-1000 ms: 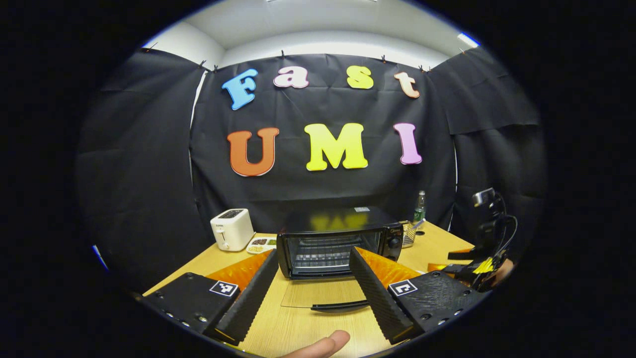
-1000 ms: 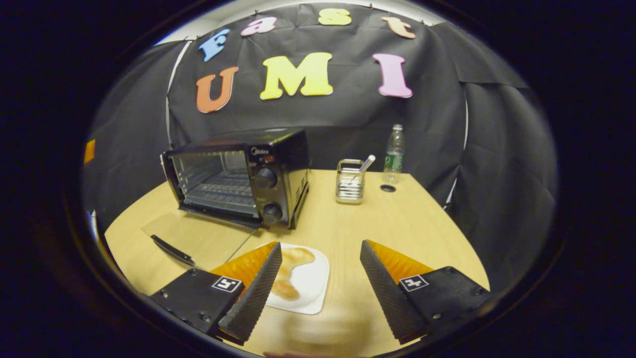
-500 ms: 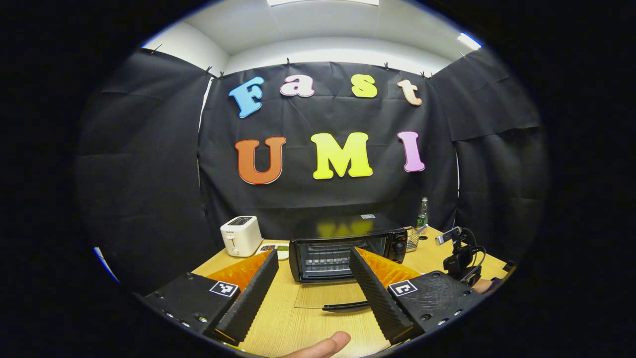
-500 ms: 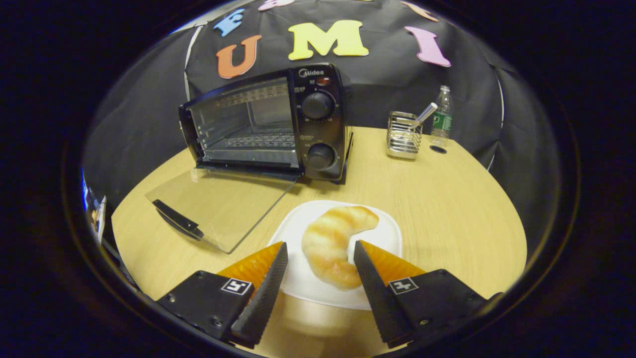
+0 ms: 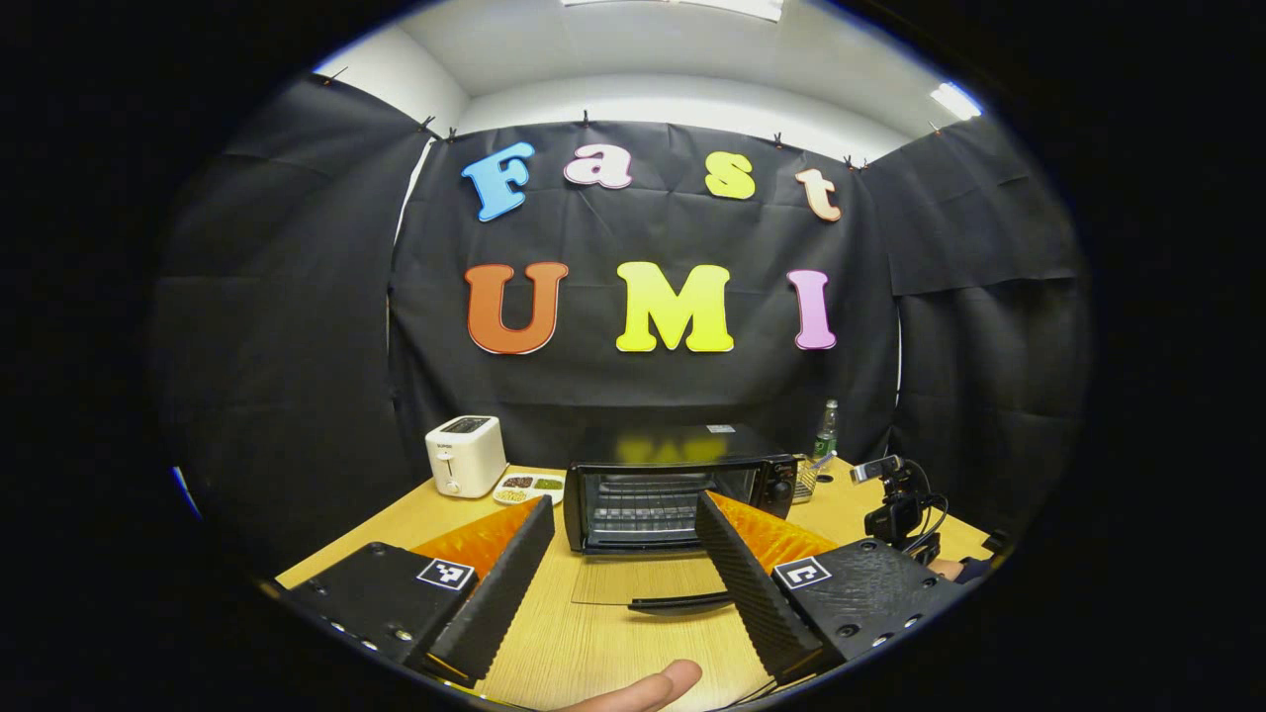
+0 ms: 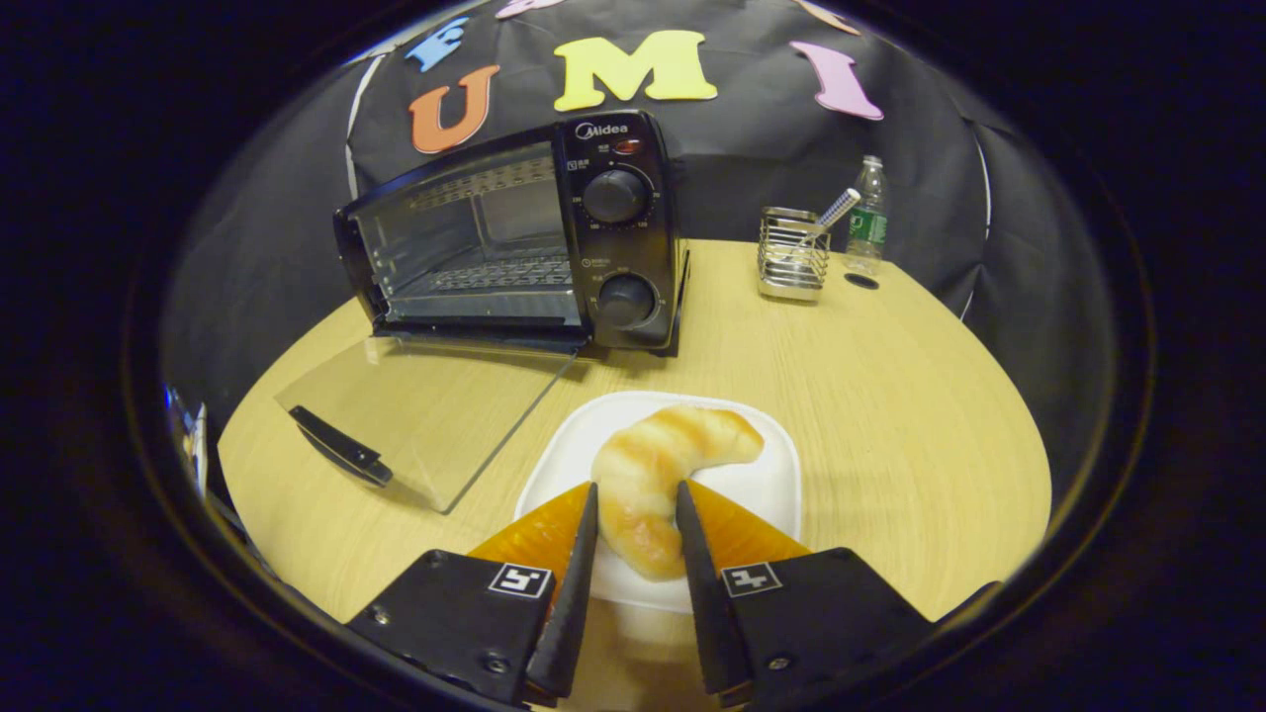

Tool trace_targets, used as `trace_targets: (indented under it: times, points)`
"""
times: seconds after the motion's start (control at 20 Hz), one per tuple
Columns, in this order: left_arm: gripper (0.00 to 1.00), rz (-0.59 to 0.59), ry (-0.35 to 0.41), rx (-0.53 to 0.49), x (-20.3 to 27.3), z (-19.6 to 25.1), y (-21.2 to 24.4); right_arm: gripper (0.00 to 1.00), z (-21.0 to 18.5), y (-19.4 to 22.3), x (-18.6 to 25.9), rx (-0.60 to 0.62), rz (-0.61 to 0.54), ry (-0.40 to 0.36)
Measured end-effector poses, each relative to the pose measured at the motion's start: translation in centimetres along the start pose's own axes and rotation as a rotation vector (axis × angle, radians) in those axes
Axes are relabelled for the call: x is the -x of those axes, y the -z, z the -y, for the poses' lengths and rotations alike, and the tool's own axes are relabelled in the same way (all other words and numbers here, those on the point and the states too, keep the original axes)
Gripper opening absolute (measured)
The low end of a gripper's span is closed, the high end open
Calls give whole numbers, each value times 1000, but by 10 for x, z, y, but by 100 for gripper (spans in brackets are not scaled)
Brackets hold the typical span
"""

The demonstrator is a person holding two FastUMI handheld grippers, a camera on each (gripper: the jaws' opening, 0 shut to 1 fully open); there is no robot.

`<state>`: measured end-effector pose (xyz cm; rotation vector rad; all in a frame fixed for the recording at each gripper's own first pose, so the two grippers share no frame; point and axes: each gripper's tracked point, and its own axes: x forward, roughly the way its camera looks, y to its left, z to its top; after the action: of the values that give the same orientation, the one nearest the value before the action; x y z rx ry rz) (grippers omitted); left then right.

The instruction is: Open the electric oven with the left hand, put the food in, and close the electric oven.

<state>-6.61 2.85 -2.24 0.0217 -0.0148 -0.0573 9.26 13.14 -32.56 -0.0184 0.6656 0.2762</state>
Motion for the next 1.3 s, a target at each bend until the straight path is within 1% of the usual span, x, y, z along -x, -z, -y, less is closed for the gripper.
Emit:
trace_targets:
  times: [0.1,0.25,0.3,0.4,0.5,0.6,0.8,0.9,1.0,1.05,1.1,1.15,1.3]
  points:
    - [94,-1,1,3,4,-6,2,46,-5,-8,9,-10,12,-10]
    - [94,-3,-9,12,5,-17,7,45,-21,-24,25,17,56,-11]
    - [94,-3,-10,17,5,-19,8,46,-30,-29,29,28,72,-16]
    - [94,-5,-21,21,7,-27,11,45,-50,-42,37,45,102,-34]
    - [94,-14,-40,22,6,-37,16,45,-75,-57,38,55,132,-69]
    - [94,-16,-49,27,7,-43,17,46,-101,-69,33,62,151,-109]
    - [94,-11,-51,42,12,-51,18,45,-153,-102,12,26,194,-213]
    - [94,-11,-68,29,13,-60,22,46,-168,-122,-3,11,202,-222]
    - [94,-24,-100,7,13,-70,27,45,-193,-136,-22,-19,181,-260]
    - [94,-30,-113,2,12,-74,30,46,-199,-141,-31,-22,162,-256]
    - [94,-30,-117,2,11,-74,29,46,-202,-150,-40,-19,167,-246]
    - [94,-32,-116,7,11,-74,31,44,-202,-160,-51,-11,177,-221]
    - [94,-39,-124,6,12,-82,36,44,-184,-189,-76,-25,227,-123]
